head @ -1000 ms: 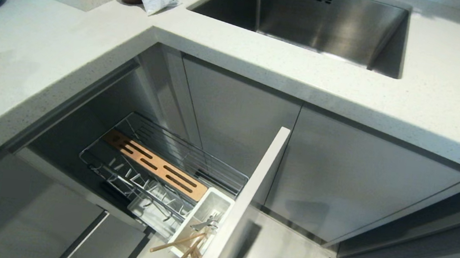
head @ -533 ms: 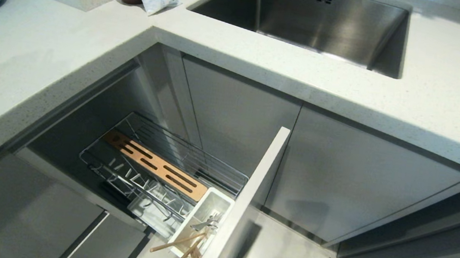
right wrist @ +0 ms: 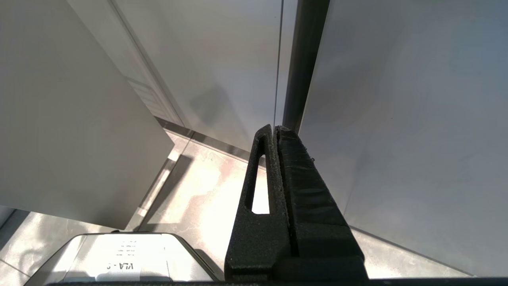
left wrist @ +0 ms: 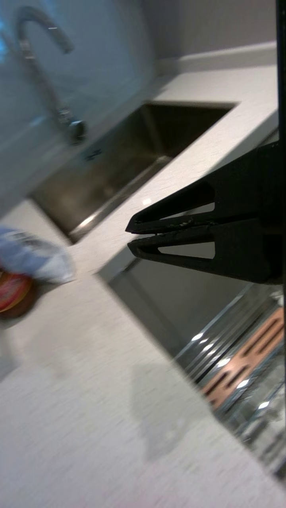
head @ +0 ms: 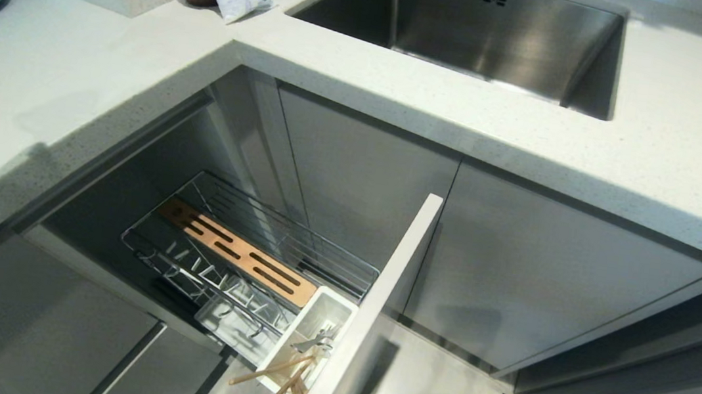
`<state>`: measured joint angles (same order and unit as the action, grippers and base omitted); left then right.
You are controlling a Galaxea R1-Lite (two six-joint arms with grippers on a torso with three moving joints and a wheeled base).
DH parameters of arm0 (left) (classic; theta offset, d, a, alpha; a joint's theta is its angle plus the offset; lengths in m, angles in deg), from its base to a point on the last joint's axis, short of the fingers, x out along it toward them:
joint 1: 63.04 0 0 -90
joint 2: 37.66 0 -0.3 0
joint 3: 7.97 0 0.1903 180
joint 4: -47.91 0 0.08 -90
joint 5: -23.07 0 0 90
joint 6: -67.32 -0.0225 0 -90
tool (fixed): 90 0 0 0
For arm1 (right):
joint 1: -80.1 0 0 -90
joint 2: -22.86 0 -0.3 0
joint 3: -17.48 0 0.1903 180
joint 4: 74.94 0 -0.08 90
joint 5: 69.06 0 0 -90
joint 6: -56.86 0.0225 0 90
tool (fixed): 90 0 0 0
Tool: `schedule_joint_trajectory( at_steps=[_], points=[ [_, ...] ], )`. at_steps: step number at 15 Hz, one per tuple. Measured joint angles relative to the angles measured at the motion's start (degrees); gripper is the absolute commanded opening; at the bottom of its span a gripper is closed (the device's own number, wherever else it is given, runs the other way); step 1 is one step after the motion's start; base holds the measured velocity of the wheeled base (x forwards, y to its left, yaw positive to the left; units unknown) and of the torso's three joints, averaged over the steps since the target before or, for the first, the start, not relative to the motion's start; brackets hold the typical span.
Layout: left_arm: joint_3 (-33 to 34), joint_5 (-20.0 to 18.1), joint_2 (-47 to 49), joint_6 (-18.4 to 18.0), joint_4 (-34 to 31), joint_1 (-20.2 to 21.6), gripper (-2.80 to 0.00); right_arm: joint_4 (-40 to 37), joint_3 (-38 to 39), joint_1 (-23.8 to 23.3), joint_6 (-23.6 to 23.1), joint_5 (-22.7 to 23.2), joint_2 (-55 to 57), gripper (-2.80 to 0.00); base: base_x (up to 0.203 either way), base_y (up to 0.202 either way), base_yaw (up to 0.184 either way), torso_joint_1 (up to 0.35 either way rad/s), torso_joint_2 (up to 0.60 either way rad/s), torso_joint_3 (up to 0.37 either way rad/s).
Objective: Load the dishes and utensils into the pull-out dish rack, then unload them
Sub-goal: Take the chopsticks out of the cupboard
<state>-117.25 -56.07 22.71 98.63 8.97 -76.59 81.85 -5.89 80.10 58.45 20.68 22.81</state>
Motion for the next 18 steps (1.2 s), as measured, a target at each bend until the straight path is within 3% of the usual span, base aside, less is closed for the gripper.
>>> schedule_joint_trajectory(
  at_steps=[3, 6, 8, 10, 14, 16, 18],
  points=[
    [-1.88, -0.28, 1.52, 2.29, -10.24, -6.37, -2.8, 0.0, 0.0, 0.0, 0.0, 0.0, 0.0, -2.8, 0.0, 0.0, 0.0, 0.0, 0.0, 0.0],
    [-5.67, -1.29, 6.6, 4.05, -21.79, -7.91, -2.8, 0.0, 0.0, 0.0, 0.0, 0.0, 0.0, -2.8, 0.0, 0.0, 0.0, 0.0, 0.0, 0.0],
    [-8.3, -4.46, 10.53, 3.66, -30.56, -8.17, -2.8, 0.0, 0.0, 0.0, 0.02, 0.0, 0.0, -2.8, 0.0, 0.0, 0.0, 0.0, 0.0, 0.0],
    [-11.2, -10.57, 14.26, 0.51, -41.59, -8.36, -2.8, 0.0, 0.0, 0.0, 0.0, 0.0, 0.0, -2.8, 0.0, 0.0, 0.0, 0.0, 0.0, 0.0],
    [-13.81, -22.87, 21.38, -9.91, -59.01, -8.64, -2.8, 0.0, 0.0, 0.0, 0.0, 0.0, 0.0, -2.8, 0.0, 0.0, 0.0, 0.0, 0.0, 0.0],
    [-13.15, -24.78, 24.42, -12.84, -62.51, -8.97, -2.8, 0.0, 0.0, 0.0, 0.0, 0.01, 0.0, -2.8, 0.0, 0.0, 0.0, 0.0, 0.0, 0.0],
    [-10.77, -24.6, 27.19, -13.42, -62.35, -10.11, -2.8, 0.0, 0.0, 0.0, 0.02, 0.0, 0.0, -2.8, 0.0, 0.0, 0.0, 0.0, 0.0, 0.0]
  ],
)
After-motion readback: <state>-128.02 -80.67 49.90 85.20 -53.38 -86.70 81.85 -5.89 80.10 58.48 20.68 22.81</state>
